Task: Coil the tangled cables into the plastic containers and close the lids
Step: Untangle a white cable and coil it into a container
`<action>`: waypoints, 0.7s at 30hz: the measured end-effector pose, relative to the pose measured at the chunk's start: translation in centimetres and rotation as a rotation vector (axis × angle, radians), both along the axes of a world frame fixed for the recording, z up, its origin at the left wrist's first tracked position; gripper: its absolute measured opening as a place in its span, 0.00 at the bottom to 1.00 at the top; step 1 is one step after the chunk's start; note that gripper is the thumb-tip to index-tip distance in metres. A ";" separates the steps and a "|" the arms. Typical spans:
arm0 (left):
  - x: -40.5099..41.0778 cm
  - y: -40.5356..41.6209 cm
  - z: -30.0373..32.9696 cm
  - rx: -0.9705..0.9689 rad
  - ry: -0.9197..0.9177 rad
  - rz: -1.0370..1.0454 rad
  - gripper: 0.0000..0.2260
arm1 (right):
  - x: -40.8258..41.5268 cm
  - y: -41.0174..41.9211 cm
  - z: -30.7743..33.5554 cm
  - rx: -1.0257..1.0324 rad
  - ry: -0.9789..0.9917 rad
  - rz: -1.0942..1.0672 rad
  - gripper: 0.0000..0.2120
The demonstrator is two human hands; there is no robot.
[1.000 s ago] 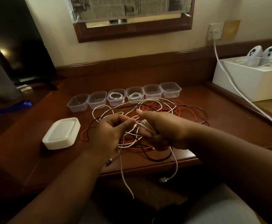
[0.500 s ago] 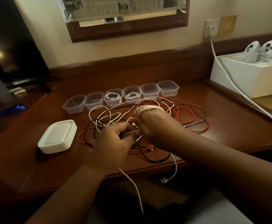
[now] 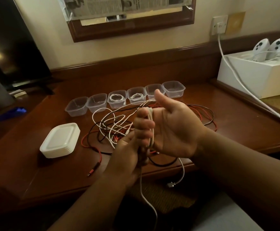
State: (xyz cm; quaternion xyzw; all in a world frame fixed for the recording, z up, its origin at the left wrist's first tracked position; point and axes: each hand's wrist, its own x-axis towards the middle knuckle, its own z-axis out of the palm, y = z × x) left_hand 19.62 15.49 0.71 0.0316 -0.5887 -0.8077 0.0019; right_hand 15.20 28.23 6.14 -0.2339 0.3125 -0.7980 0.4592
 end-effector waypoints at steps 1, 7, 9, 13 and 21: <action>0.0 -0.1 -0.3 -0.031 -0.003 0.001 0.10 | 0.0 -0.2 -0.1 0.005 0.044 -0.104 0.28; 0.8 -1.9 0.9 -0.634 0.168 -0.025 0.09 | -1.7 -0.3 -1.7 0.671 1.373 -0.786 0.26; 0.6 -3.3 1.6 -0.894 0.315 0.033 0.06 | -2.0 -0.3 -2.2 0.895 1.609 -0.636 0.33; -0.1 -5.2 2.7 -0.803 0.379 0.166 0.08 | -0.8 -1.0 -2.0 0.835 1.119 -0.308 0.37; -0.2 -1.9 0.5 -0.091 0.067 0.119 0.06 | 0.6 -1.4 0.3 -0.189 -0.007 -0.142 0.38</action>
